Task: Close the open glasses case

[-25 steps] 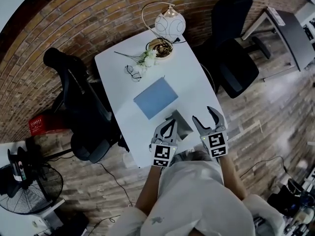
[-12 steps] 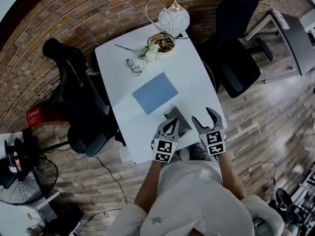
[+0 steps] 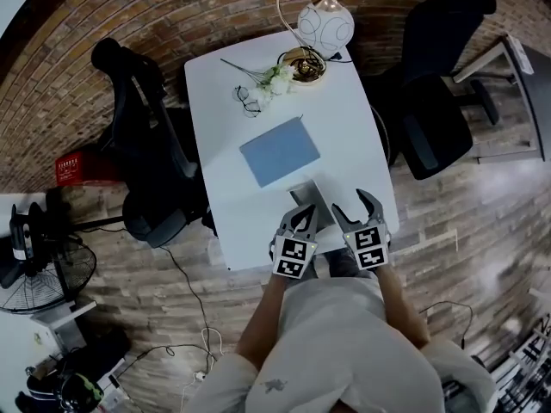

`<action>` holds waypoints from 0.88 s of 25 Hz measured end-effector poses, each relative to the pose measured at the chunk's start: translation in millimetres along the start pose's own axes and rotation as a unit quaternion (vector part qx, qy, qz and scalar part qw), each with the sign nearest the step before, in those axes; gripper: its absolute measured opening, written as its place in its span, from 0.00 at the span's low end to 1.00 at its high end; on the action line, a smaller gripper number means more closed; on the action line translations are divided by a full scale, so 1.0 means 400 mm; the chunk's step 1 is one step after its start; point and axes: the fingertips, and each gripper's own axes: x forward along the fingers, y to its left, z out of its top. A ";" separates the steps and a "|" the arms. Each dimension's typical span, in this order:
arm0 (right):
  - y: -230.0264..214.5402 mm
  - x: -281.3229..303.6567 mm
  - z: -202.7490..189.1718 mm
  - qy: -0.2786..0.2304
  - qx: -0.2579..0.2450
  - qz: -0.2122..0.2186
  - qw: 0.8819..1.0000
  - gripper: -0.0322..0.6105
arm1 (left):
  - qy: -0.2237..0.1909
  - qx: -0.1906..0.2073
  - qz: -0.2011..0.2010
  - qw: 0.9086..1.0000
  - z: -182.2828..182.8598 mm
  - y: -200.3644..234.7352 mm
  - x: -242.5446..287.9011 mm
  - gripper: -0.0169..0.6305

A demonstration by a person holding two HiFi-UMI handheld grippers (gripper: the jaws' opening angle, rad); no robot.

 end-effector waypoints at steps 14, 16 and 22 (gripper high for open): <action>-0.003 0.045 -0.056 0.021 -0.019 0.038 0.999 0.51 | 0.028 -0.036 0.035 0.998 -0.062 -0.029 0.024 0.03; -0.004 0.052 -0.064 0.025 -0.020 0.038 0.999 0.51 | 0.032 -0.038 0.036 0.998 -0.068 -0.030 0.031 0.03; -0.007 0.065 -0.084 0.035 -0.022 0.038 0.998 0.51 | 0.043 -0.041 0.036 0.998 -0.082 -0.032 0.042 0.03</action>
